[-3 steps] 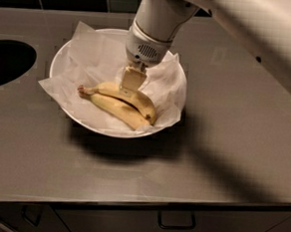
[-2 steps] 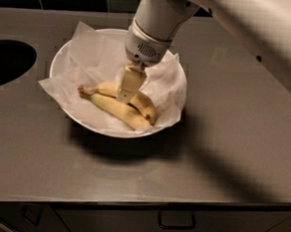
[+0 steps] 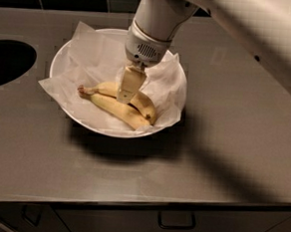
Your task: Pick banana from white bowl
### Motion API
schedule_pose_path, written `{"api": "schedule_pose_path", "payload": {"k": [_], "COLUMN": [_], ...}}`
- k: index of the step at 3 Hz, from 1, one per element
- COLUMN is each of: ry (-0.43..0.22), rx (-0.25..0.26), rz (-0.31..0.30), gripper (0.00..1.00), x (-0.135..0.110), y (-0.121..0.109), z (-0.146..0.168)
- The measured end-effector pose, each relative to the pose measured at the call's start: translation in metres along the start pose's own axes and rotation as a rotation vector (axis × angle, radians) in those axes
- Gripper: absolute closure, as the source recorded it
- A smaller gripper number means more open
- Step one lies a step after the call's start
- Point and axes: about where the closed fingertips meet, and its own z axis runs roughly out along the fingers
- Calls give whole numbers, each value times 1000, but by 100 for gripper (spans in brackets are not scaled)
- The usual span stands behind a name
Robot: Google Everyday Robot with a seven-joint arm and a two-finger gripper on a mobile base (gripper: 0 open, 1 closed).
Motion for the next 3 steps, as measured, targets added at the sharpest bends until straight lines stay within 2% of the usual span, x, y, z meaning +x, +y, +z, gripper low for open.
{"api": "schedule_pose_path", "payload": {"k": [3], "ry": [21], "rx": [-13], "rz": [45], "gripper": [41], "x": [14], "y": [-7], "z": [14]}}
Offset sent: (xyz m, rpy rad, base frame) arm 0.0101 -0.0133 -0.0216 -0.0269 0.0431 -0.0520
